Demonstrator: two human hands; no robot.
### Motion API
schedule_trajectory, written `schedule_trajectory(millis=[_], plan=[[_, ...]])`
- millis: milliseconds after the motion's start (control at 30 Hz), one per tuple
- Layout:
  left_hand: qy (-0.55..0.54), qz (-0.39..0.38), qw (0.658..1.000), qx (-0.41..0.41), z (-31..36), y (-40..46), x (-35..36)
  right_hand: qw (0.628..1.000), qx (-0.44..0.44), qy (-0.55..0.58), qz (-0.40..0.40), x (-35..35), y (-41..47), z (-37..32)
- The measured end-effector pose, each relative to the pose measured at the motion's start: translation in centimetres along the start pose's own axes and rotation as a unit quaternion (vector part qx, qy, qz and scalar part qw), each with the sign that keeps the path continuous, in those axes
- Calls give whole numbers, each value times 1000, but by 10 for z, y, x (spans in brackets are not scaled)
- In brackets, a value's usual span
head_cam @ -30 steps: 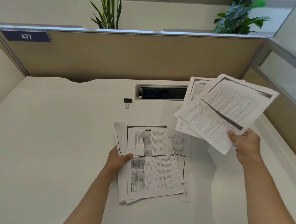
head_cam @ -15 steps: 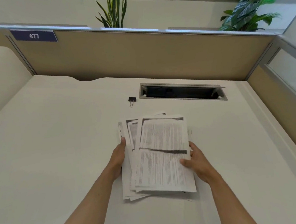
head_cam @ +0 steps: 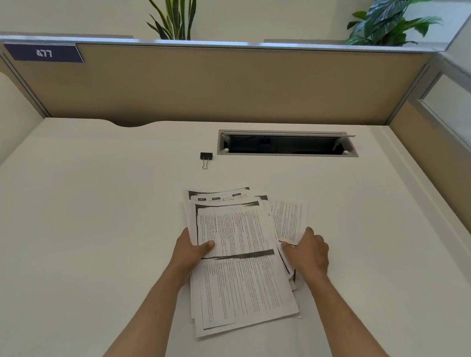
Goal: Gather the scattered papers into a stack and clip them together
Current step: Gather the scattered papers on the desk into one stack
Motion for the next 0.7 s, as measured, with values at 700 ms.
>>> schedule_trajectory(millis=[700], plan=[[3,-30,999,-27,-1,0,3,957,14,250,-144,29,9,-4]])
Point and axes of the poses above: each hand's wrist, its own y-axis towards the middle knuckle, its own x-axis out of the palm, z = x × y, the point moved 8 cm from there along y, towards the middle knuckle, and after that the axes turned 8 degrees about x, right-handed, at the moved point
